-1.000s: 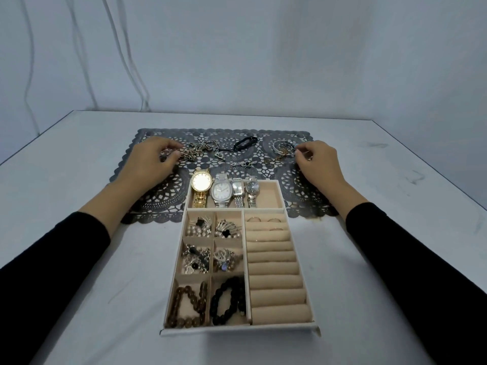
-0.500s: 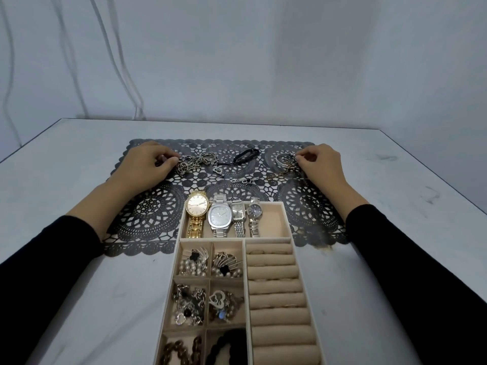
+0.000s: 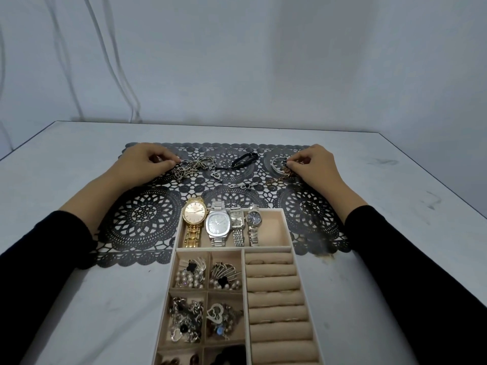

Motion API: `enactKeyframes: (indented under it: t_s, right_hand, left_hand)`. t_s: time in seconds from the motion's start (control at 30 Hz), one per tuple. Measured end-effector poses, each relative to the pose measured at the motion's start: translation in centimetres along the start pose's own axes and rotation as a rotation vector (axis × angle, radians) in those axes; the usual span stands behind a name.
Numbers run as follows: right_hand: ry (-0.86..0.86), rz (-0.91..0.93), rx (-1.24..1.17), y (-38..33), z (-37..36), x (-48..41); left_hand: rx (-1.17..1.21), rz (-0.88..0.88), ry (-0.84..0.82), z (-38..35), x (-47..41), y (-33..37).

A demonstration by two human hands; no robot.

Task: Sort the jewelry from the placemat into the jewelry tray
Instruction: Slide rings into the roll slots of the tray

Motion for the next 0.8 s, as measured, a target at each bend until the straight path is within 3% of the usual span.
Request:
enactKeyframes:
  t_s: [0.43, 0.8]
  right_hand:
    - [-0.083, -0.043, 0.023, -0.4, -1.0, -1.2]
    - [-0.008, 0.017, -0.052, -0.1, -1.3, -0.7]
  left_hand:
    - [0.109, 0.119, -0.031, 0.0, -0.1, 0.5]
    - [-0.076, 0.104, -0.058, -0.5, -0.5, 1.7]
Point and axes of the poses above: each hand's wrist, its own x-axis away from the middle knuckle, its own z-axis out of the back of the hand, y = z × x, the point moved 1 cm from there along -x, towards the middle knuckle, and after that the axes turned 14 degrees about -x, right-handed, at the moved point
